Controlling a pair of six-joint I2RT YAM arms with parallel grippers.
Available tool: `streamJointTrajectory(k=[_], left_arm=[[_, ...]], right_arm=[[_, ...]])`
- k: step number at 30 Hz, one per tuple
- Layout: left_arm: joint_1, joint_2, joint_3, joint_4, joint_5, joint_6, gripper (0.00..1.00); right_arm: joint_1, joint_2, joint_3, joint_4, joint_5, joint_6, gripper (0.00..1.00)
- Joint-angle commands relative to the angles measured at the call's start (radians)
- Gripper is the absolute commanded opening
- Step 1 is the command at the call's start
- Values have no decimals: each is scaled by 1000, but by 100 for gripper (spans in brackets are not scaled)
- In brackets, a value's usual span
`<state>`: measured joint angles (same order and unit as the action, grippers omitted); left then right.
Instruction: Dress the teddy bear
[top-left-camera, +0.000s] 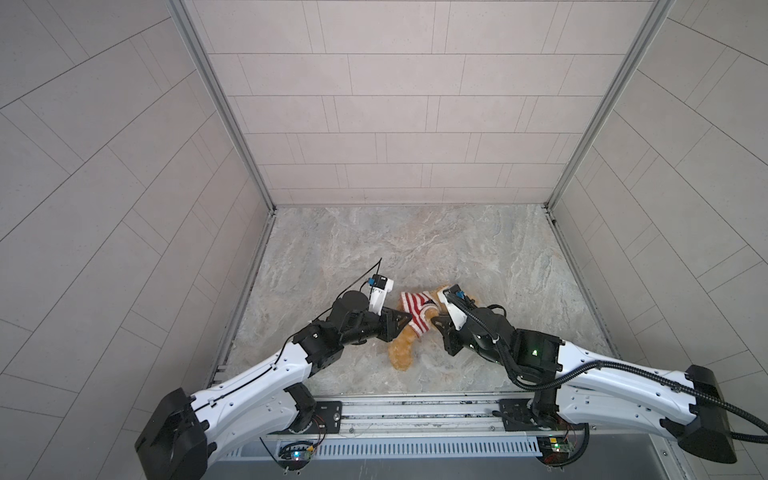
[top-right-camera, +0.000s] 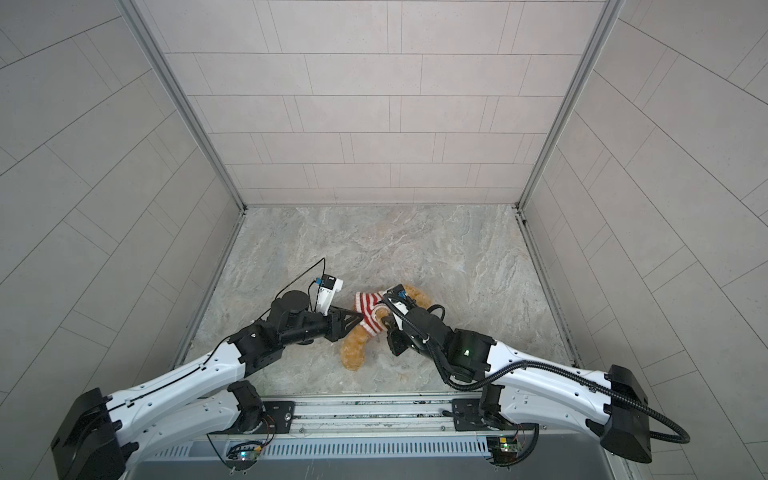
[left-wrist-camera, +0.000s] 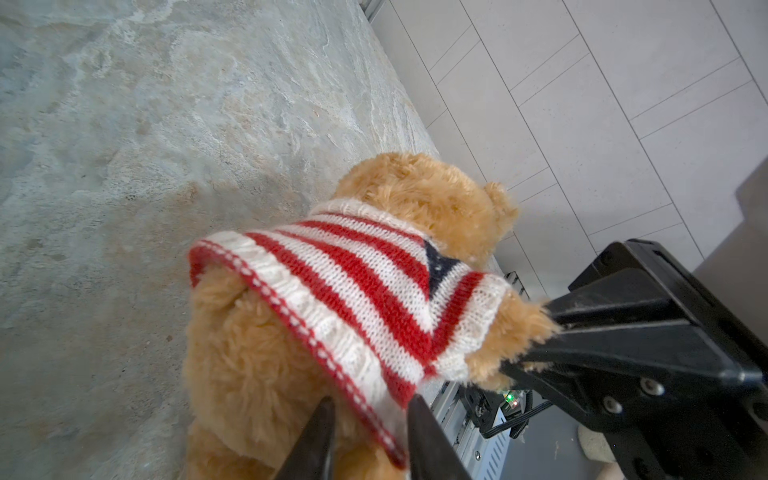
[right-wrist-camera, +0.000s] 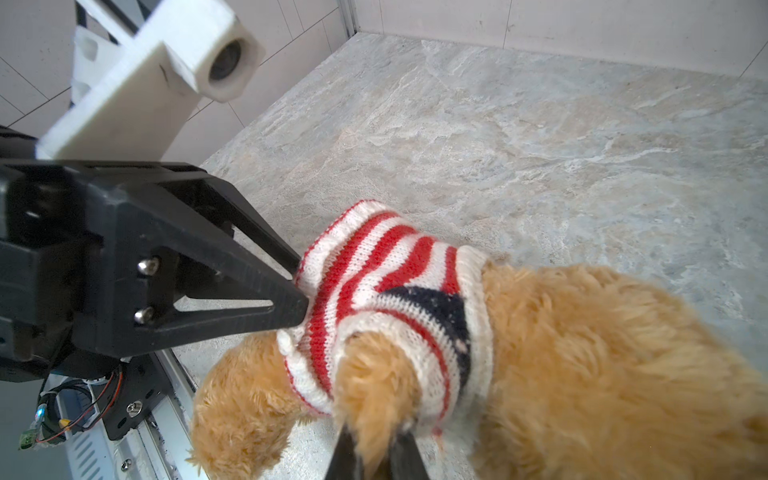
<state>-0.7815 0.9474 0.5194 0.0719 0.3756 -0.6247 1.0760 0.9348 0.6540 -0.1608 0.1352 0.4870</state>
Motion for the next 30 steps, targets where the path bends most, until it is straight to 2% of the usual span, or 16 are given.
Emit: streamJointTrajectory(k=[1,6,9,11,21,25,30], left_arm=[[-3,27,55,-11,2,22,22],[14,48,34,-15,-17,17,1],[40,50,13,-9,-8,8,0],[41,50,19,-28,-18,23,3],[3,1,25,-138,-63,102,48],[-4,11,1,-105,-67,72,48],[22,74,4,-63,-98,39,33]], right_arm=[[-1,-2,26,47,4,-1,0],[-1,-20,18,32,24,-1,0],[-1,-18,19,16,34,6,0],[0,-2,32,9,22,7,0],[6,54,62,10,30,3,0],[5,86,74,33,11,2,0],[6,122,90,56,-37,10,2]])
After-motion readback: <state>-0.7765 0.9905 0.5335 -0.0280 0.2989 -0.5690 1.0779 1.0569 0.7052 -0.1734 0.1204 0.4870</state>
